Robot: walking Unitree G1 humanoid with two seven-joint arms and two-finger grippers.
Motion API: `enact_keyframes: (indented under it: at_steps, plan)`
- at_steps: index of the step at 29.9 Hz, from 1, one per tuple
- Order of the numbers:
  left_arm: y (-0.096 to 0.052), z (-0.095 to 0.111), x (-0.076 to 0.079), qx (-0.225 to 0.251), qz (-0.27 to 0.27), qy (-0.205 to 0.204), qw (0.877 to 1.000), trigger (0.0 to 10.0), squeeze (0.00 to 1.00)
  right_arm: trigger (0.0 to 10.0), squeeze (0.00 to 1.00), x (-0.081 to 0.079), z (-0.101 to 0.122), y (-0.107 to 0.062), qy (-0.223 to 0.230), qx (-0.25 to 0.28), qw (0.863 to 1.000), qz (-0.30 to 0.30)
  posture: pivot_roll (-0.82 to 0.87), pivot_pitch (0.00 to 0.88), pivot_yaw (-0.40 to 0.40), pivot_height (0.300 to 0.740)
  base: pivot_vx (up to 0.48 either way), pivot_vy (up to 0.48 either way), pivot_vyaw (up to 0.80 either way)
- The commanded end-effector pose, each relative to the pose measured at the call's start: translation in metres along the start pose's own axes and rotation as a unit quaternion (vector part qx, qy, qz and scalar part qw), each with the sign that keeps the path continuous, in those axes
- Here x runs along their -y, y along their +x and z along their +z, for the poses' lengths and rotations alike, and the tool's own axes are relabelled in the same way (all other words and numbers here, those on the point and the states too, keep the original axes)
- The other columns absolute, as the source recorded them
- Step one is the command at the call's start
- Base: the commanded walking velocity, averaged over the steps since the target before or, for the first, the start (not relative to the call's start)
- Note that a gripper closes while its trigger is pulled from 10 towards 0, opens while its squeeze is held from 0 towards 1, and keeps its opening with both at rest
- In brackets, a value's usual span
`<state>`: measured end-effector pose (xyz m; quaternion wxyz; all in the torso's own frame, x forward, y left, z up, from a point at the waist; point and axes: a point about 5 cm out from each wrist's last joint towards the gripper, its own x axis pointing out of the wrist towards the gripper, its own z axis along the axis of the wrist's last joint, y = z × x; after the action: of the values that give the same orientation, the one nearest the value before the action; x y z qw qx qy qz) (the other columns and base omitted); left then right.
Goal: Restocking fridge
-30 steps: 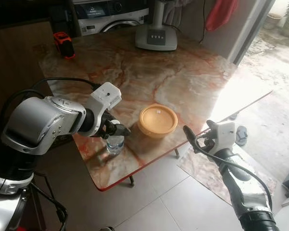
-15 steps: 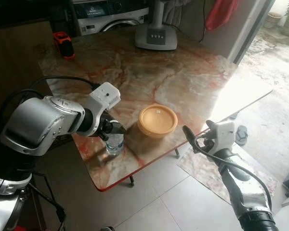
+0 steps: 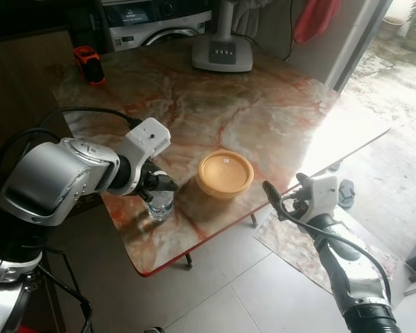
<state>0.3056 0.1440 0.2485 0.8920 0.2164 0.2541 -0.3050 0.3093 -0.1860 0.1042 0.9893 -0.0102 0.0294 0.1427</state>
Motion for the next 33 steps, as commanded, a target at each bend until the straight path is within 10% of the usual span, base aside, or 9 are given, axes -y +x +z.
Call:
enact_keyframes:
  at_steps: [1, 6, 7, 13, 16, 22, 30, 33]
  plan:
    - [-0.005, 0.005, -0.009, 0.029, 0.049, -0.005, 0.998, 0.0, 0.00, 10.0, 0.00, 0.002, -0.001, -0.001, 0.003, -0.007, 1.000, -0.003, 0.13, 0.116, -0.085, 0.740, 0.000, 0.000, 0.00]
    - [-0.014, 0.007, -0.026, 0.115, 0.165, -0.060, 0.978, 2.0, 0.00, 10.0, 0.00, 0.001, -0.001, -0.001, 0.005, -0.005, 1.000, -0.005, 0.12, 0.114, -0.089, 0.740, 0.000, 0.000, 0.00]
    - [-0.016, 0.001, -0.029, 0.139, 0.195, -0.088, 0.967, 10.0, 0.00, 10.0, 0.00, 0.000, -0.002, -0.001, 0.007, -0.005, 1.000, -0.004, 0.12, 0.115, -0.092, 0.740, 0.000, 0.000, 0.00]
    - [-0.022, -0.006, -0.022, 0.189, 0.249, -0.071, 0.947, 10.0, 0.00, 10.0, 0.00, -0.002, -0.003, 0.000, 0.006, -0.008, 1.000, 0.003, 0.13, 0.116, -0.099, 0.740, 0.000, 0.000, 0.00]
    - [-0.023, -0.002, -0.013, 0.264, 0.295, -0.054, 0.917, 10.0, 0.00, 10.0, 0.00, -0.005, -0.002, 0.003, 0.006, -0.006, 1.000, 0.007, 0.13, 0.113, -0.103, 0.740, 0.000, 0.000, 0.00]
    - [-0.020, -0.021, -0.007, 0.251, 0.318, -0.092, 0.910, 10.0, 0.00, 10.0, 0.00, -0.005, -0.001, 0.001, 0.006, -0.004, 1.000, 0.008, 0.12, 0.111, -0.103, 0.740, 0.000, 0.000, 0.00]
    - [-0.016, -0.035, 0.011, 0.296, 0.365, -0.039, 0.882, 10.0, 0.00, 10.0, 0.00, -0.004, 0.000, 0.002, 0.009, 0.004, 1.000, 0.000, 0.11, 0.102, -0.098, 0.740, 0.000, 0.000, 0.00]
    - [-0.019, -0.046, 0.021, 0.332, 0.388, -0.081, 0.856, 10.0, 0.00, 10.0, 0.00, -0.005, 0.003, 0.002, 0.019, 0.019, 1.000, -0.005, 0.10, 0.094, -0.095, 0.740, 0.000, 0.000, 0.00]
